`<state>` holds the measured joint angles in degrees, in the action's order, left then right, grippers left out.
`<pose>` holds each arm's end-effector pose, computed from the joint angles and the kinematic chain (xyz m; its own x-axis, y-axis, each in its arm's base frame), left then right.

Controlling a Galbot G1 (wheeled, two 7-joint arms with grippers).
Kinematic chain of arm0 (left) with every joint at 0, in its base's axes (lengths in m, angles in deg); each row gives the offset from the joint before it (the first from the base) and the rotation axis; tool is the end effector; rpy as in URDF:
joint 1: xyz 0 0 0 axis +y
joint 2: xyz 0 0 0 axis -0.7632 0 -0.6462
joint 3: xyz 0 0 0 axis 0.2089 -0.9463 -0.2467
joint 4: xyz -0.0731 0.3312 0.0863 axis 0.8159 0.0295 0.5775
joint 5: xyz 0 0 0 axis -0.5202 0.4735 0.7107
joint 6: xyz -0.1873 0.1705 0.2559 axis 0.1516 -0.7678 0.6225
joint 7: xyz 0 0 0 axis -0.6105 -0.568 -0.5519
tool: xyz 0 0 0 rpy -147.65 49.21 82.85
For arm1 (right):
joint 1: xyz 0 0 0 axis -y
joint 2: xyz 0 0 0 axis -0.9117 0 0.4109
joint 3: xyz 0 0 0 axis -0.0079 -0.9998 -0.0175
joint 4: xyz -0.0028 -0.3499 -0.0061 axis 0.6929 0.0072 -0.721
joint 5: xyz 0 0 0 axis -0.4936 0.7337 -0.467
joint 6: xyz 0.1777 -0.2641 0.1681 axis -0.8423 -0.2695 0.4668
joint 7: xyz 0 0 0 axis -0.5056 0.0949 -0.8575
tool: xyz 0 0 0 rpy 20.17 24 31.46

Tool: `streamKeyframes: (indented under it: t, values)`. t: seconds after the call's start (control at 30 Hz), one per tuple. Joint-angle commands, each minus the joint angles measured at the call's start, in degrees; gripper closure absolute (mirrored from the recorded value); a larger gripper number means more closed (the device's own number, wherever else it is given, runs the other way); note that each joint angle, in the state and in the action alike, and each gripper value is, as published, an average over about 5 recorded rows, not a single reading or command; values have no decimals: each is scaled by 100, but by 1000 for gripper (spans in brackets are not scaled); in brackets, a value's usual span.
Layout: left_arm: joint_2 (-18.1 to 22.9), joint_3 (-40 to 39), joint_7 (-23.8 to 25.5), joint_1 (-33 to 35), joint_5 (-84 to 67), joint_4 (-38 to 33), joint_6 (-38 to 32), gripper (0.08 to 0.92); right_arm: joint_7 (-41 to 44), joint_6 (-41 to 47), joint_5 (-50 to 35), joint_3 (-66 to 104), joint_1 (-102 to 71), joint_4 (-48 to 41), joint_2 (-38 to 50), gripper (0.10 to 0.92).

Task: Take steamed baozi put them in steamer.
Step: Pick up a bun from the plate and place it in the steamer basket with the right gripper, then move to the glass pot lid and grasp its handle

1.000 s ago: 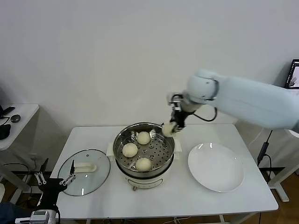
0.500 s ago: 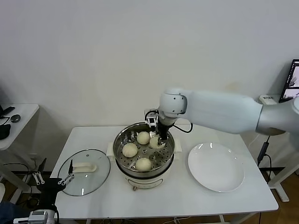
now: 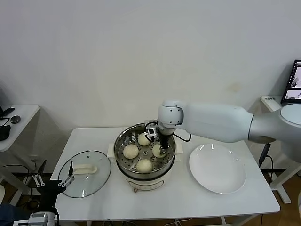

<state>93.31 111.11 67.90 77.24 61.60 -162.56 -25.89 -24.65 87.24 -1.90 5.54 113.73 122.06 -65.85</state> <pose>0.1546 0.1285 -0.2952 -0.9880 -0.1447 -0.0545 -0.1546 0.9235 0.3511 0.5210 0.1454 -0.1040 -0.1761 -0.1105 0.9781 -0.9709 -0.1442 -0.1911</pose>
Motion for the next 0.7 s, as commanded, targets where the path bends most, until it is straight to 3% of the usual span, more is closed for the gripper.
streamKeyframes:
  t: [0.03,0.17,0.3,0.43,0.57,0.7]
  values:
    - [-3,5,-3,-3,-9,17,-5,177,-88,36,28,284,60,92,209,370]
    - [-14,10,-5,-7,-17,36,-12,177,-181,36,-63,757,178,489,652,261]
    - [-37,43,-3,-8,-24,53,-16,177,-458,34,-278,1261,264,1174,1328,209]
    - [-26,59,-2,-27,-41,43,-15,177,-1778,-174,-694,1845,-231,1872,2054,203]
    - [-3,40,-2,-26,-41,30,-22,177,-3607,-819,-768,3136,-2052,2616,3101,203]
    - [16,29,4,-3,-18,13,-25,177,-4373,-1977,279,5547,-5163,2898,3716,203]
